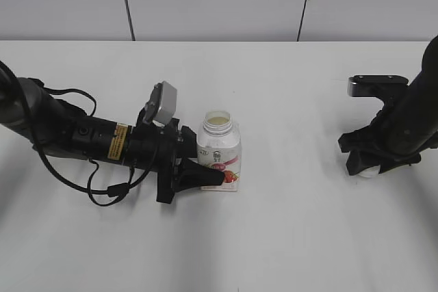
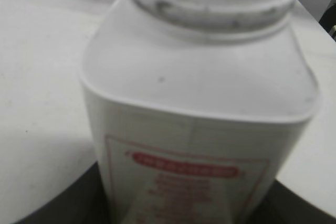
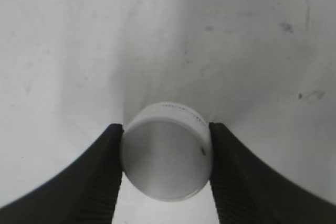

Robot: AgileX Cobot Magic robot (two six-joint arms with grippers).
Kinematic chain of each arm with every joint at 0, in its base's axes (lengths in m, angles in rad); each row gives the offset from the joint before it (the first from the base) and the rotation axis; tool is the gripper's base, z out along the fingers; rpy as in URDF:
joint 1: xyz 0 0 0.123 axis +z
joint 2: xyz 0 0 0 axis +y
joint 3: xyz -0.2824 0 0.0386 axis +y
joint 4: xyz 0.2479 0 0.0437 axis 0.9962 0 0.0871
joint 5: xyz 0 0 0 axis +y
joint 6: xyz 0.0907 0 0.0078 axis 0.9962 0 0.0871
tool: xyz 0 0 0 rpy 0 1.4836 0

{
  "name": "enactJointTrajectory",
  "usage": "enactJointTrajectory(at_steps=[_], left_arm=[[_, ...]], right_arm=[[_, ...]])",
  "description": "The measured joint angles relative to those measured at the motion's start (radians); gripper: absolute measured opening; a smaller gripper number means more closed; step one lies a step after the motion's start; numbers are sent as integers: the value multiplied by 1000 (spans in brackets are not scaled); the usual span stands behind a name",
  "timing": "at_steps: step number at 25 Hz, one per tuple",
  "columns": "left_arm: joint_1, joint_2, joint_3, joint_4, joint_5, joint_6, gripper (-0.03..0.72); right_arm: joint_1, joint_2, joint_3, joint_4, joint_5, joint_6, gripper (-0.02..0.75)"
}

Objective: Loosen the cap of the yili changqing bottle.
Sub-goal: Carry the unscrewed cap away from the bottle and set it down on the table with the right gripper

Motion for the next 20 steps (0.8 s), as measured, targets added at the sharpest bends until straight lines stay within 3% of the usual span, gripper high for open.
enactJointTrajectory(at_steps=[16, 20], left_arm=[[0, 0, 0, 0, 0, 0, 377], [0, 0, 0, 0, 0, 0, 377]], right_arm=[[0, 3, 1, 0, -12, 4, 391], [0, 3, 1, 0, -12, 5, 460]])
